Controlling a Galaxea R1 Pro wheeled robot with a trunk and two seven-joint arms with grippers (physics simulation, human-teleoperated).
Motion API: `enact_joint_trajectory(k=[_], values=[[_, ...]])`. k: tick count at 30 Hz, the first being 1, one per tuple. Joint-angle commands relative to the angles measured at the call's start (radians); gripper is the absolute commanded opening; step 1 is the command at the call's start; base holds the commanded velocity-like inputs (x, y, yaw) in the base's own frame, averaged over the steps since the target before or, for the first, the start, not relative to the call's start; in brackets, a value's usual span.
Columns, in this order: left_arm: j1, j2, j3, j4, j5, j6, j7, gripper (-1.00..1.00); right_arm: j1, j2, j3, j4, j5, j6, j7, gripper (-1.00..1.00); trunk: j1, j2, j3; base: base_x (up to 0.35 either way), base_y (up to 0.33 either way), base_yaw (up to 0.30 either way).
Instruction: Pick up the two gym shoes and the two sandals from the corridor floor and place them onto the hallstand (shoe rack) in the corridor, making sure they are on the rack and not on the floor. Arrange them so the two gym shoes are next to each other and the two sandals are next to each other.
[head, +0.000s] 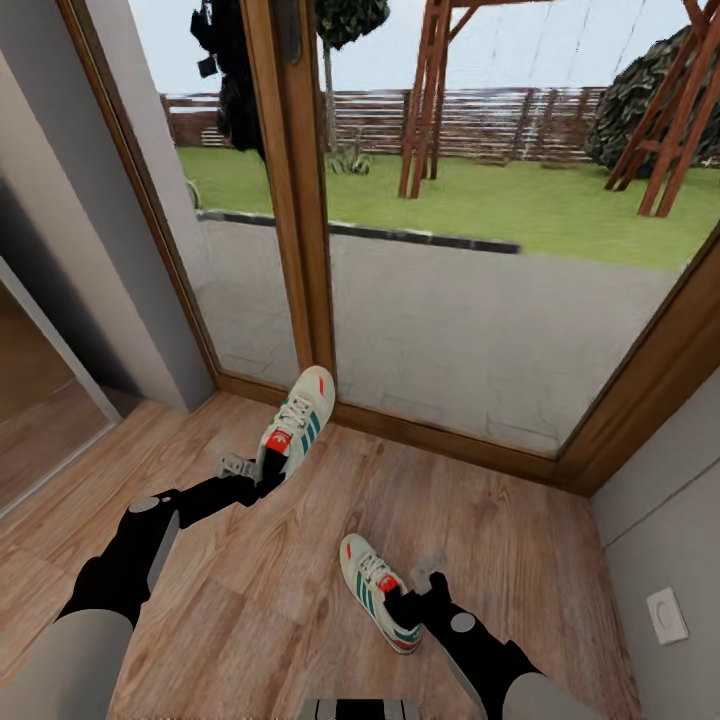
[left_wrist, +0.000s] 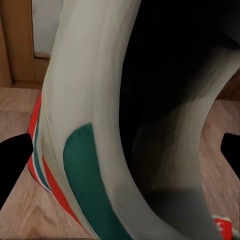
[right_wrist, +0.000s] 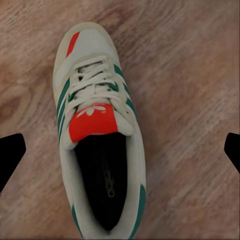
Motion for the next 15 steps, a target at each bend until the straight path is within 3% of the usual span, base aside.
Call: enact_joint_trajectory(k=[1,4,9,15], values=[[-0.001,-0.001,0.004,-0.002,-0.003,0.008,-0.007,-1.0,-0.001,0.0,-0.004,0.001,0.011,-0.003,0.002,1.0,0.0,-0.001,-0.006,0.0,0.0,0.0],[-0.001,-0.001,0.004,-0.002,-0.003,0.008,-0.007,-1.0,-0.001,0.0,-0.003,0.001,0.011,-0.003,0.002,1.0,0.001,-0.001,-0.023,0.0,0.0,0.0],[-0.001,-0.001,0.004,-0.002,-0.003,0.008,-0.007,-1.0,-0.001,0.0,-0.003,0.002,0.011,-0.003,0.002,1.0,0.001,-0.001,-0.029,0.0,0.0,0.0],[-0.001,-0.001,0.004,-0.002,-0.003,0.008,-0.007,-1.0,-0.001,0.0,-0.004,-0.001,0.011,-0.003,0.002,1.0,0.004,-0.003,-0.061,0.0,0.0,0.0]])
